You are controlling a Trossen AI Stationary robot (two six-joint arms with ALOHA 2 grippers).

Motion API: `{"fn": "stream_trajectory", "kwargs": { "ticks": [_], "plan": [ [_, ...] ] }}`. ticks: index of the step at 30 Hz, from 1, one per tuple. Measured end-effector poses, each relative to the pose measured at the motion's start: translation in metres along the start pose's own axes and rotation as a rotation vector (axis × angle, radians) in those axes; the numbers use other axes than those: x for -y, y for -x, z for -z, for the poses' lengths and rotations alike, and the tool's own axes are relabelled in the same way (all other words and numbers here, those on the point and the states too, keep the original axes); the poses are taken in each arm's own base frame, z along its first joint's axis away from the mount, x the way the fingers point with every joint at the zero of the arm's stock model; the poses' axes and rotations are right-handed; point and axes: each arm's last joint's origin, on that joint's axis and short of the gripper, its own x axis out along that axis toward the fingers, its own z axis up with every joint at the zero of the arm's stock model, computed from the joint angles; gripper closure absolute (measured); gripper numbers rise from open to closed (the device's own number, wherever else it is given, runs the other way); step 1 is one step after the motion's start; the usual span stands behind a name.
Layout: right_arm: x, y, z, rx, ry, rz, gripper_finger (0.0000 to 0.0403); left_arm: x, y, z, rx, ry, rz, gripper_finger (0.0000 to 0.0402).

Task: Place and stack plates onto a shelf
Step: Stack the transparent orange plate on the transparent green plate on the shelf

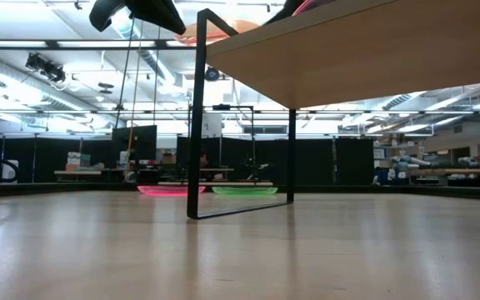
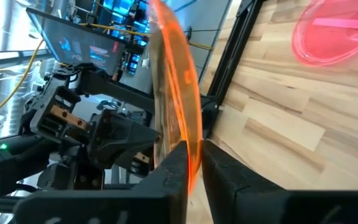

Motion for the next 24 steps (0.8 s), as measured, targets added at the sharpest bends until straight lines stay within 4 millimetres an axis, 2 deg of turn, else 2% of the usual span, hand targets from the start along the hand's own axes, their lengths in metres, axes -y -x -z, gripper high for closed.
{"fn": "stream_trajectory", "kwargs": {
  "ticks": [6, 16, 24],
  "plan": [
    [0.0007, 0.0, 0.0, 0.003, 0.025, 0.008, 0.0377, -0.0001, 0.0, -0.0001, 0.001, 0.001, -0.001, 0.0389],
    [0.0006, -0.0001, -0.0001, 0.004, 0.025, 0.007, 0.0381, -0.0001, 0.0, -0.0001, 0.001, 0.005, -0.001, 0.0386],
    [0.0, -0.0001, 0.0, 0.0, 0.05, 0.0, 0.0386, -0.0025, 0.0, -0.002, 0.018, 0.028, -0.021, 0.0323]
  ]
}}
